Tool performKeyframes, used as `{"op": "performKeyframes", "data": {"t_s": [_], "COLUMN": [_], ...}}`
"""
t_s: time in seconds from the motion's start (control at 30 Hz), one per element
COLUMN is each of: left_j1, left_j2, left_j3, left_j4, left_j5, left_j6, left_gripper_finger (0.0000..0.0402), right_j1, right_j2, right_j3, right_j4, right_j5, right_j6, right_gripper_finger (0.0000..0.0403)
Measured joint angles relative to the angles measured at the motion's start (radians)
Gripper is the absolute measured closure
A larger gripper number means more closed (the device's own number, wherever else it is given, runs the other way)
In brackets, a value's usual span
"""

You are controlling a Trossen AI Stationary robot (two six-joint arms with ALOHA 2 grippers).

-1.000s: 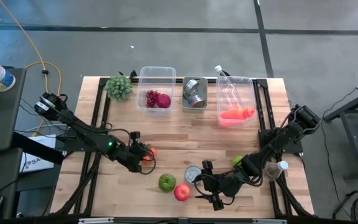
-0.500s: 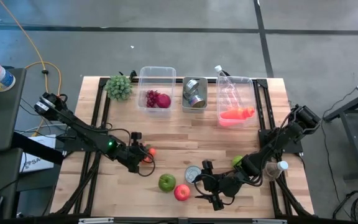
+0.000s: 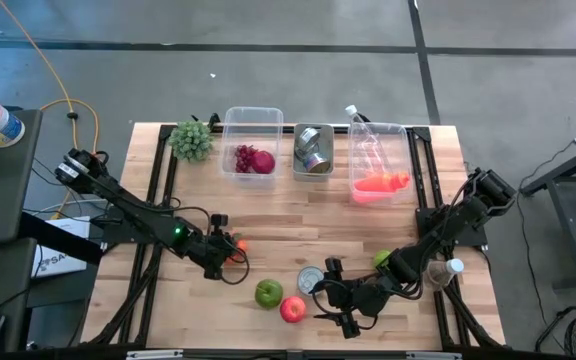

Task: Pick & Place Food Item
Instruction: Put the orange tangerine into the left transparent bin

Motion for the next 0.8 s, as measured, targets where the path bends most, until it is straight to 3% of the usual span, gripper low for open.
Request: {"op": "performKeyframes", "data": {"t_s": [0.27, 0.53, 0.8], "left_j1": [0.000, 0.006, 0.006], "left_j2": [0.000, -0.002, 0.000], "left_j3": [0.000, 0.002, 0.001], "left_j4": [-0.002, -0.048, -0.055], "left_j5": [0.028, 0.264, 0.300], "left_j6": [0.042, 0.045, 0.052], "left_gripper_finger": [0.0340, 0.0340, 0.0340], "right_j1": [0.000, 0.000, 0.000], "right_j2": [0.000, 0.000, 0.000], "right_j3": [0.000, 0.000, 0.000], "right_j4": [0.000, 0.000, 0.000], "right_j5": [0.000, 0.000, 0.000], "right_j6": [0.000, 0.000, 0.000], "right_gripper_finger": [0.0145, 0.0145, 0.0145]}}
